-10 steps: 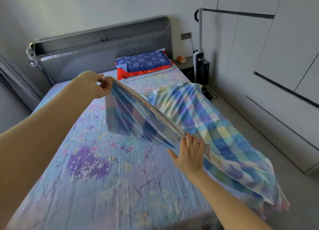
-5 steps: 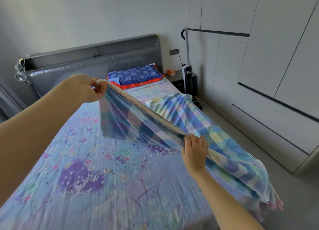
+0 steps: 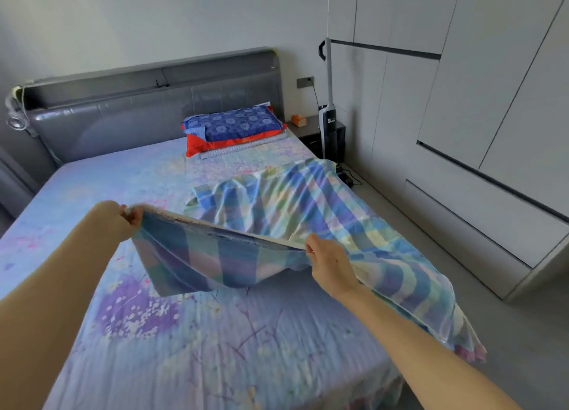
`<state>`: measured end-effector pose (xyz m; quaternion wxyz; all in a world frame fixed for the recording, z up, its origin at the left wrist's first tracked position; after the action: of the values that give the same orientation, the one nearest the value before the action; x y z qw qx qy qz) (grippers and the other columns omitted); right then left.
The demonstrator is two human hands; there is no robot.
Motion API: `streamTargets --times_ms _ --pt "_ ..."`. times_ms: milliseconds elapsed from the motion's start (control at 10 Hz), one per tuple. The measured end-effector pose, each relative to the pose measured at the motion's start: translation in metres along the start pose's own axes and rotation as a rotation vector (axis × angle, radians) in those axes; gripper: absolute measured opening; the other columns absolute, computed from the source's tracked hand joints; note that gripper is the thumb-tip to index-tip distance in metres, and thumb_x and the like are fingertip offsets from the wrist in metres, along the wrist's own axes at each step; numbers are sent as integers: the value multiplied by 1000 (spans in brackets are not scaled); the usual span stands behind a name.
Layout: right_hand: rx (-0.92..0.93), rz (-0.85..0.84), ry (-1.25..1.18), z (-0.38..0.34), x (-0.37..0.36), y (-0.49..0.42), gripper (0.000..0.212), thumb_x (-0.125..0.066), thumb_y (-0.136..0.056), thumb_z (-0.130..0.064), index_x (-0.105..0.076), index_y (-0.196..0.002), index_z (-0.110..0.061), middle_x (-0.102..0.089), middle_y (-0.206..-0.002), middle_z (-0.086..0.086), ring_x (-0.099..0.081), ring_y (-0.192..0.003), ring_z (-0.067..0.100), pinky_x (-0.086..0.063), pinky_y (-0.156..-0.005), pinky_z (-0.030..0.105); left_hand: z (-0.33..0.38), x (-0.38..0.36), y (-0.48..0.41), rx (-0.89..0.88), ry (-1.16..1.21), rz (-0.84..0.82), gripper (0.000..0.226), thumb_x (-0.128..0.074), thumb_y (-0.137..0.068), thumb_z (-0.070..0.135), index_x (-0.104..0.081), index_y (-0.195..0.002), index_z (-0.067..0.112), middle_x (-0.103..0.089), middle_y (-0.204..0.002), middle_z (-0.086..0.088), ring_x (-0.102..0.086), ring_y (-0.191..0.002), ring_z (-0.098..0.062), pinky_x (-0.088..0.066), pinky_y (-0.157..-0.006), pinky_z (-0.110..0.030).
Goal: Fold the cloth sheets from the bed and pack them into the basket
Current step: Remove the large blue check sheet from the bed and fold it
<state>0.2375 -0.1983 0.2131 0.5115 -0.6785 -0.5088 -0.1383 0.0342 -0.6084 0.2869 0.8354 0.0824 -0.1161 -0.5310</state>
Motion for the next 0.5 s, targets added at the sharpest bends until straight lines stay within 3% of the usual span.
streamTargets --times_ms 100,200,300,400,500 --pt "-28 -115 -97 -5 -7 -9 20 -40 -70 4 -33 -74 -13 -30 -57 -2 -28 -52 18 -17 -47 26 2 -28 149 -128 -596 211 22 -48 -94 13 -50 -98 -9 -45 -111 -36 -52 -105 -36 -47 -91 -30" --pt "-44 -256 -125 -5 -17 -14 18 -42 -74 4 -33 -77 -11 -37 -61 1 -32 -55 19 -18 -49 26 -43 -94 208 -827 -1018 106 67 -74 -71 38 -49 -128 11 -47 -129 -17 -43 -120 -37 -28 -101 -48" --pt "-57 -302 -149 -1 -20 -21 27 -49 -76 8 -33 -79 -13 -42 -65 5 -39 -59 24 -21 -51 33 -103 -164 227 -1101 -1236 -405 71 -81 -57 35 -54 -119 16 -64 -106 -8 -61 -102 -31 -34 -96 -46" --pt "-119 -250 -219 15 -16 -28 25 -47 -80 8 -34 -81 -13 -39 -65 -1 -37 -60 19 -22 -52 27 -113 -195 221 -982 -1174 -519 42 -87 -48 4 -56 -75 12 -59 -61 -1 -59 -49 -23 -40 -43 -26" --pt "-119 -172 -249 27 -7 -37 16 -48 -82 3 -43 -85 -12 -48 -72 3 -40 -64 17 -25 -58 28 -96 -211 220 -955 -1275 -555 33 -77 -49 -12 -59 -71 5 -59 -61 -9 -58 -49 -29 -32 -39 -28"
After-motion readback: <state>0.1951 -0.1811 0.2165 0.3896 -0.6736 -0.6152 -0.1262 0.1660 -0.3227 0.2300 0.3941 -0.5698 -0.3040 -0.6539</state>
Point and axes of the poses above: each hand's wrist, its own y-axis away from the middle knuckle, its own x-axis out of the back of the hand, z = x × y, the point moved 1 cm from there along -y, towards the middle knuckle
